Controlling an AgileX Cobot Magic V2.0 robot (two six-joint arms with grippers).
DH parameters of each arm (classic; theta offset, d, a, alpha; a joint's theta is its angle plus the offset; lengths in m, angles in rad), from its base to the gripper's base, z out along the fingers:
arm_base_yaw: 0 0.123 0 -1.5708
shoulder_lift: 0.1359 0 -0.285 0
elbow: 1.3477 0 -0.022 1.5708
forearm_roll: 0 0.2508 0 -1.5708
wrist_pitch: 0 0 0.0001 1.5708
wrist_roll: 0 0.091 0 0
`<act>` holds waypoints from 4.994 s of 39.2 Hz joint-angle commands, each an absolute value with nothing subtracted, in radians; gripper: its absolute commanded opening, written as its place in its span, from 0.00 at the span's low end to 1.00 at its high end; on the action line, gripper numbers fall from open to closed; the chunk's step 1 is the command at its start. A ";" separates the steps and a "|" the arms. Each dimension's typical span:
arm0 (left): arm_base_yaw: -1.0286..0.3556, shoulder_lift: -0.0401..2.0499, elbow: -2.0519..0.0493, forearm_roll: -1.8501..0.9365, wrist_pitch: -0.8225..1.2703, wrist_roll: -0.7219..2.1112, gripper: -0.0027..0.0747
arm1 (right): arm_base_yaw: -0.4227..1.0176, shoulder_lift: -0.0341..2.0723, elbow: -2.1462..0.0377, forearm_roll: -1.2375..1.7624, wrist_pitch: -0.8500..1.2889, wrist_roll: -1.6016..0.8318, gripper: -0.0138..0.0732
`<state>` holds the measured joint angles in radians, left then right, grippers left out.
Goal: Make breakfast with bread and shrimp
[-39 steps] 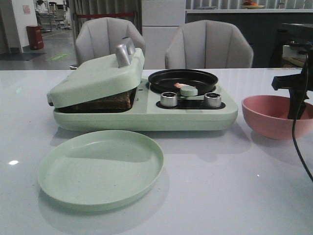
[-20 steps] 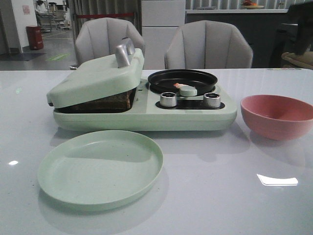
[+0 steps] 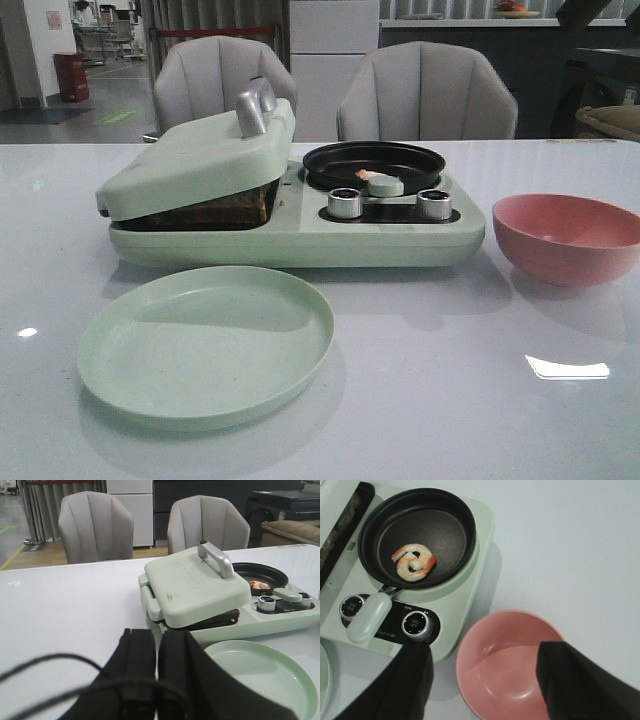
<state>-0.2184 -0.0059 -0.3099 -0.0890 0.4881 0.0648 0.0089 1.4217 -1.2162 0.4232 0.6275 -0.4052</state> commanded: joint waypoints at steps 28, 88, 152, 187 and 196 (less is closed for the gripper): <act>-0.216 -0.006 -0.334 -0.099 0.402 0.054 0.18 | 0.308 0.775 -0.659 0.451 0.000 -0.423 0.78; -0.216 -0.006 -0.334 -0.099 0.402 0.054 0.18 | 0.333 0.276 -0.185 0.458 -0.119 -0.420 0.33; -0.111 -0.021 0.026 0.031 -0.134 -0.075 0.18 | 0.333 0.276 -0.185 0.458 -0.119 -0.420 0.33; -0.109 -0.021 0.026 0.041 -0.134 -0.129 0.18 | 0.333 0.276 -0.185 0.458 -0.119 -0.420 0.33; -0.109 -0.021 0.026 0.041 -0.134 -0.129 0.18 | 0.333 0.276 -0.185 0.458 -0.119 -0.420 0.33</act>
